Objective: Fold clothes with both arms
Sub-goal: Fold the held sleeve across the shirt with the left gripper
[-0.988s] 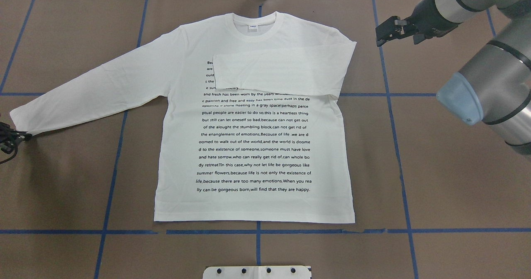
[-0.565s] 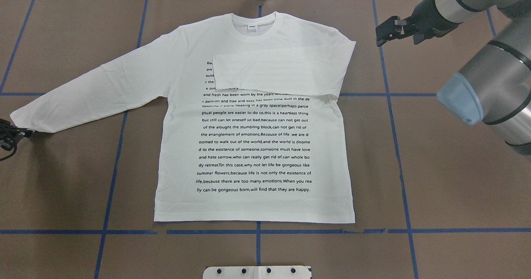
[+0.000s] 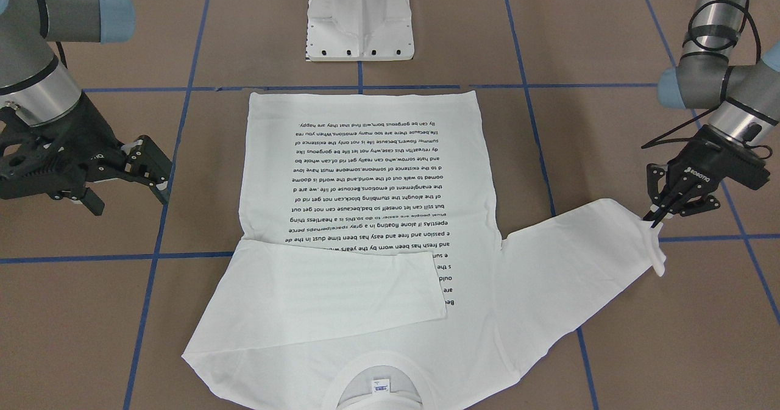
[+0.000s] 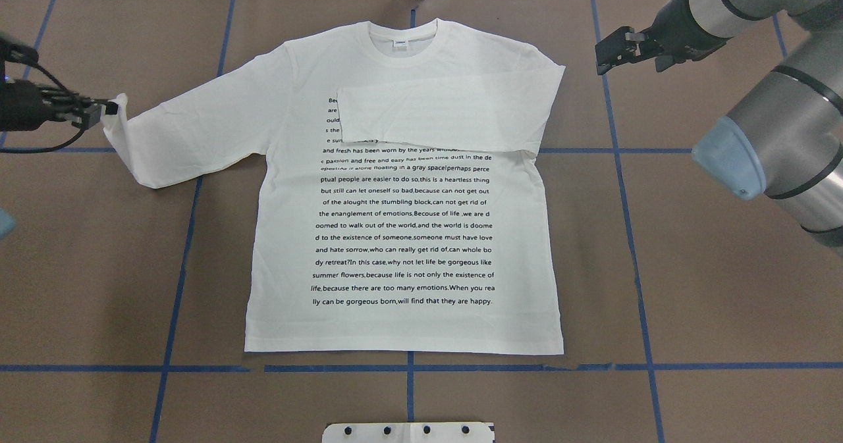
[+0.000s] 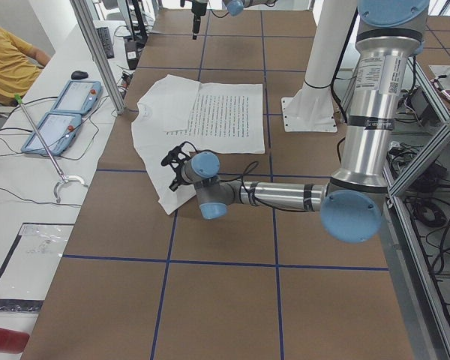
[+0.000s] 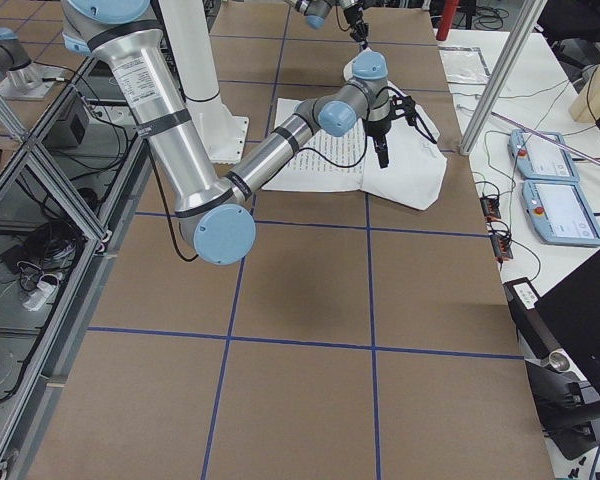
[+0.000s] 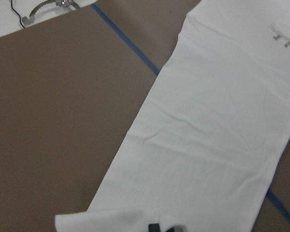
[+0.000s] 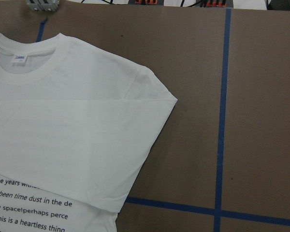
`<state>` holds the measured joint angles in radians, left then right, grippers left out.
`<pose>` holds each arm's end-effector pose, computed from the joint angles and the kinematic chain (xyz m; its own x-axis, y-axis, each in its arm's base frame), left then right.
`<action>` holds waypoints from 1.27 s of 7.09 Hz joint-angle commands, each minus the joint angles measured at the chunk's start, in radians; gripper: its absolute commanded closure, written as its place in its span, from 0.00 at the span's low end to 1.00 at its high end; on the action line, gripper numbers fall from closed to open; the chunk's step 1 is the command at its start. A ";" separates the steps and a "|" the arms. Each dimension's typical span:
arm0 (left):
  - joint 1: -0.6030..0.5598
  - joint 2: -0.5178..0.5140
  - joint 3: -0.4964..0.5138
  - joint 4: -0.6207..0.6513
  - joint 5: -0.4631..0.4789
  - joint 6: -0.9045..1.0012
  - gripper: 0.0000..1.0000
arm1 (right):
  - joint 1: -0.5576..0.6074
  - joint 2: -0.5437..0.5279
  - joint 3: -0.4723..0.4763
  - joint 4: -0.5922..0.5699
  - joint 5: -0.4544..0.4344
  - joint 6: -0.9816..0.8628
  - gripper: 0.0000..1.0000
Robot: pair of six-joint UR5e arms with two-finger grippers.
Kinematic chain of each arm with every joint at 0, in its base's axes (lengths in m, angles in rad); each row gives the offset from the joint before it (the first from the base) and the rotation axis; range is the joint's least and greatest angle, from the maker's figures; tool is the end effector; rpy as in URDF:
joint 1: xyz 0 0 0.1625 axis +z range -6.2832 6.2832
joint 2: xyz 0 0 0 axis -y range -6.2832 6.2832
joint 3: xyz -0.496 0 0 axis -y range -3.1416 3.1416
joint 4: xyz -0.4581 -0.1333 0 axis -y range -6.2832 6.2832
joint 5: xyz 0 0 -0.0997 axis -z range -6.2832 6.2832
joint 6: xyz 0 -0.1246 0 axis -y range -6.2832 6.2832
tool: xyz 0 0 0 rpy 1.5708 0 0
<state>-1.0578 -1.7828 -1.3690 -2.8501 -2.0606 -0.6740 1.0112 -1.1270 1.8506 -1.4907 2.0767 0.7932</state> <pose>0.2764 -0.6428 0.5775 0.5124 0.4951 -0.7016 0.2350 0.7050 0.6691 -0.3119 -0.6353 0.3110 0.6527 -0.1141 0.7490 -0.1378 0.9542 0.2654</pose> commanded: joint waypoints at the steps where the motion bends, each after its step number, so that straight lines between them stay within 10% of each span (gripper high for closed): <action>1: 0.028 -0.250 0.115 0.020 0.025 -0.242 1.00 | 0.000 0.000 -0.004 0.001 -0.001 0.001 0.00; 6: 0.287 -0.676 0.221 0.276 0.325 -0.533 1.00 | 0.001 0.000 -0.007 0.000 -0.001 0.003 0.00; 9: 0.494 -0.717 0.244 0.271 0.433 -0.530 1.00 | 0.001 -0.002 -0.007 0.000 -0.007 0.005 0.00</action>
<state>-0.6397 -2.4848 -1.1359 -2.5769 -1.6746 -1.2038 1.0124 -1.1279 1.8439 -1.4904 2.0722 0.7975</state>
